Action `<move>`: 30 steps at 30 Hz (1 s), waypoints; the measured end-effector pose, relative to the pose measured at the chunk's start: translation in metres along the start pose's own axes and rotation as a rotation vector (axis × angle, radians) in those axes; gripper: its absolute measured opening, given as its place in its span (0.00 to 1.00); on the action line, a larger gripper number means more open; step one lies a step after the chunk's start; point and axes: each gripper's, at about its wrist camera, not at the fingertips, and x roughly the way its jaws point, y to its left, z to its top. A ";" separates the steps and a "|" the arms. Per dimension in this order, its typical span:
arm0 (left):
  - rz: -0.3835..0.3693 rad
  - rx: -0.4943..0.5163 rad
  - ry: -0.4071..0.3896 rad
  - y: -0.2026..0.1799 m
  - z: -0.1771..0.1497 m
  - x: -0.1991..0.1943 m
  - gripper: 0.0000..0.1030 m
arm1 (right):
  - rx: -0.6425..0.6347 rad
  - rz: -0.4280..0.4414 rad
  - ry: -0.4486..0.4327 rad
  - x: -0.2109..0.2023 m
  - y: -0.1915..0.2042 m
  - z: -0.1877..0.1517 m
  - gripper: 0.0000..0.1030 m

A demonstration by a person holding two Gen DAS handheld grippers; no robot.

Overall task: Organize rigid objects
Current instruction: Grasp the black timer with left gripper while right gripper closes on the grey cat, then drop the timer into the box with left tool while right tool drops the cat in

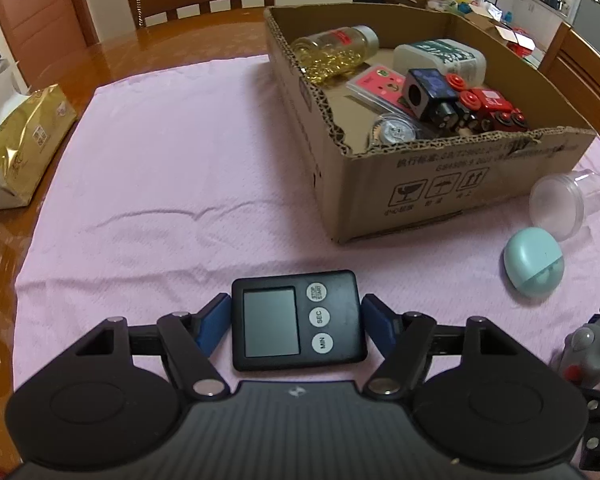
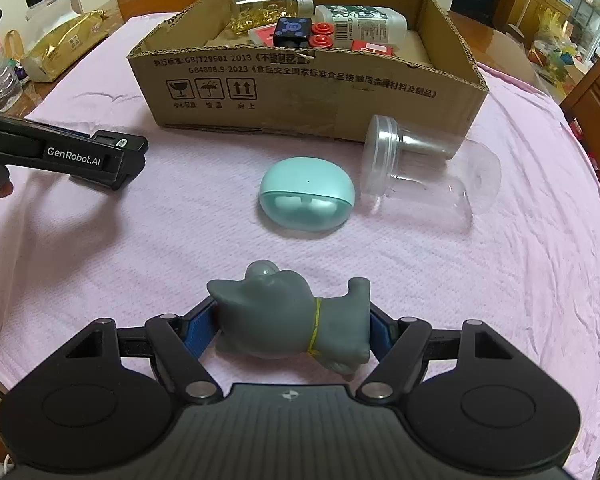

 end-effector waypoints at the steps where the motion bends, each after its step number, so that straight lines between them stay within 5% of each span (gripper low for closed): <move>1: -0.002 -0.001 0.005 0.000 0.001 0.000 0.68 | -0.003 0.000 0.000 0.000 0.000 0.000 0.76; 8: -0.033 -0.016 0.046 0.002 0.006 -0.003 0.68 | -0.012 0.024 0.008 -0.006 -0.001 0.003 0.75; 20: -0.094 0.118 0.051 -0.008 0.015 -0.043 0.68 | -0.065 0.055 -0.019 -0.028 -0.009 0.015 0.75; 30: -0.128 0.224 -0.040 -0.028 0.054 -0.089 0.68 | -0.139 0.089 -0.092 -0.054 -0.021 0.033 0.75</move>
